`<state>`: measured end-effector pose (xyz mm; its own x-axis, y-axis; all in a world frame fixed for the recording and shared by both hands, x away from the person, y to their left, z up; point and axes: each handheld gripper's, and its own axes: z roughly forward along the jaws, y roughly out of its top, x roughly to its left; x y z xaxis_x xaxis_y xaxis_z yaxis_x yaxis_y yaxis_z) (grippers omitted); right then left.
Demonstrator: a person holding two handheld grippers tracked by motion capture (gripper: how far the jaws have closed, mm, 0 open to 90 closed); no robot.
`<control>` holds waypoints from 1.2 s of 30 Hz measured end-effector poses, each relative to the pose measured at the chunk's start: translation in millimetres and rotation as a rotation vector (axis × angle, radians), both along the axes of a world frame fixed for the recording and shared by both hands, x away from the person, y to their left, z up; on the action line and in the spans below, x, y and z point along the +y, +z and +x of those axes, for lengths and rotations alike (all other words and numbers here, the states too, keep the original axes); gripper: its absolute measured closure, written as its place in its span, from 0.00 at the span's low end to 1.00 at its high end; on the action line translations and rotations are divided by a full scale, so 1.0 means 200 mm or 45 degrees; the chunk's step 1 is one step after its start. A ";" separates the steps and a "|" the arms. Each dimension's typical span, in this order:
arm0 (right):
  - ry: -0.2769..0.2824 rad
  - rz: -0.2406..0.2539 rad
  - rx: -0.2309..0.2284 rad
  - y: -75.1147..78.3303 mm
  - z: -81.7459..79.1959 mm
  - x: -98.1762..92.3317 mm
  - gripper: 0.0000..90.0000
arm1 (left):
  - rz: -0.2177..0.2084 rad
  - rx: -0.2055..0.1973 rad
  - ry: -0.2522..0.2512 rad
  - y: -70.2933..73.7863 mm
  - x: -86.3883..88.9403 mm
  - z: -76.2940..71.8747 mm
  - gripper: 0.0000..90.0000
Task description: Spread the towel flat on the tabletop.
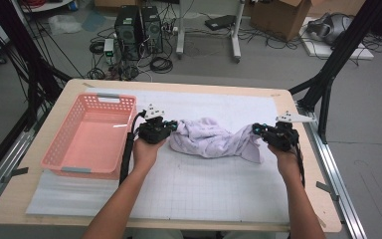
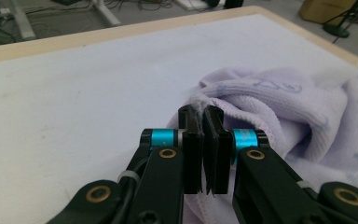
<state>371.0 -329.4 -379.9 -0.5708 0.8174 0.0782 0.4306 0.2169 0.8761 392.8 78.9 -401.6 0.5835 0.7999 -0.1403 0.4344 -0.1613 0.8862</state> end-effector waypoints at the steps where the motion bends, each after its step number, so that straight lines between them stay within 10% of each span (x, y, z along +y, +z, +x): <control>1: -0.071 -0.016 -0.005 -0.02 0.06 -0.03 0.94 | -0.014 0.009 0.011 -0.02 0.01 0.02 0.96; 5: -0.263 -0.025 0.004 -0.05 0.13 -0.10 0.94 | -0.028 0.010 -0.021 -0.03 0.01 0.01 0.83; 11: -0.369 -0.035 0.061 -0.07 0.13 -0.15 0.87 | -0.075 -0.041 -0.064 0.01 0.03 -0.06 0.63; 17: -0.313 -0.105 -0.009 0.01 0.03 -0.11 0.83 | -0.069 -0.048 -0.135 -0.04 0.08 -0.20 0.70; 21: -0.269 -0.217 -0.035 -0.02 -0.08 -0.09 0.82 | -0.011 0.034 -0.205 -0.11 0.10 -0.27 0.76; 31: -0.255 -0.196 -0.088 -0.09 -0.33 -0.16 0.75 | 0.069 0.122 -0.276 -0.22 -0.04 -0.24 0.47; 36: -0.166 -0.143 -0.054 -0.12 -0.37 -0.14 0.75 | 0.223 0.118 -0.267 -0.24 -0.17 -0.22 0.50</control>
<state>296.6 -356.4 -404.3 -0.4604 0.8869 -0.0395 0.4249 0.2592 0.8674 348.0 45.9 -449.6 0.7297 0.6801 -0.0710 0.4530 -0.4031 0.7952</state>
